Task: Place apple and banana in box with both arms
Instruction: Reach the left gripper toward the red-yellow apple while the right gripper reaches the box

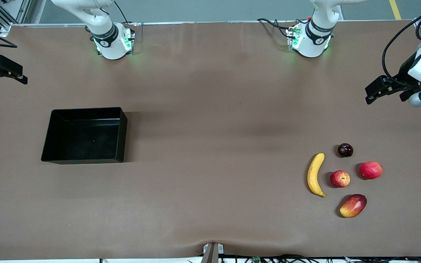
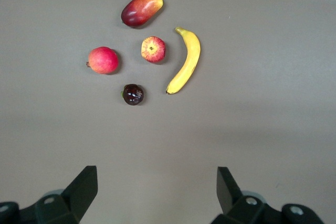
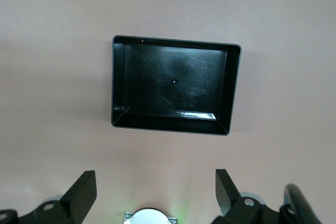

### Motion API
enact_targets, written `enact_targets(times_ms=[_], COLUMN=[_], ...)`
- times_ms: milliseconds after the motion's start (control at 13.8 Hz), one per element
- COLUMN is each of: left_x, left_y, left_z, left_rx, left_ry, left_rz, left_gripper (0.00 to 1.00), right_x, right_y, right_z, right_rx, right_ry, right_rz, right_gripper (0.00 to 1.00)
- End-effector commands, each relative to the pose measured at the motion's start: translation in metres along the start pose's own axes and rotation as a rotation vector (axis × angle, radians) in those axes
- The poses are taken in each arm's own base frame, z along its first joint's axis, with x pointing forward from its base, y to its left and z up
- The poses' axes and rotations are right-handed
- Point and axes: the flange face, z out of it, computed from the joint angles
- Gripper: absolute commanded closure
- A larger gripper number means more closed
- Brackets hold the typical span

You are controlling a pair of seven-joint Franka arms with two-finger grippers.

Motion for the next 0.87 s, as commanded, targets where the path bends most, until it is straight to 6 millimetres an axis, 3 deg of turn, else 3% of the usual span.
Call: enact_targets(times_ms=[0,145,363,581,726,799], left_x=[-0.004,-0.003,0.02,0.048,0.072,0.084], left_y=[-0.004,-0.008,-0.01,-0.01,-0.015,-0.028], left_z=[-0.005,-0.006,0.022,0.07,0.121,0.149], left_rx=[-0.004,-0.005,0.003,0.002,-0.008,-0.012], left_ry=[0.0,0.001,-0.039,-0.075,-0.098,-0.114], left_rz=[0.014,0.008,0.001,-0.005,-0.016,-0.036], left_gripper=[0.0,0.0,0.0,0.0,0.0,0.0], right_x=[-0.008,-0.008,-0.008,-0.003,0.009,0.02], right_y=[0.0,0.0,0.004,0.01,0.017,0.02], right_z=[-0.003,-0.002,-0.001,0.001,0.003,0.017], right_rx=[0.017,0.017,0.018,0.03,0.03,0.029], right_ry=[0.012,0.01,0.009,0.011,0.01,-0.016], right_rz=[0.014,0.014,0.02,0.031,0.028,0.029], right_gripper=[0.0,0.0,0.0,0.0,0.0,0.0])
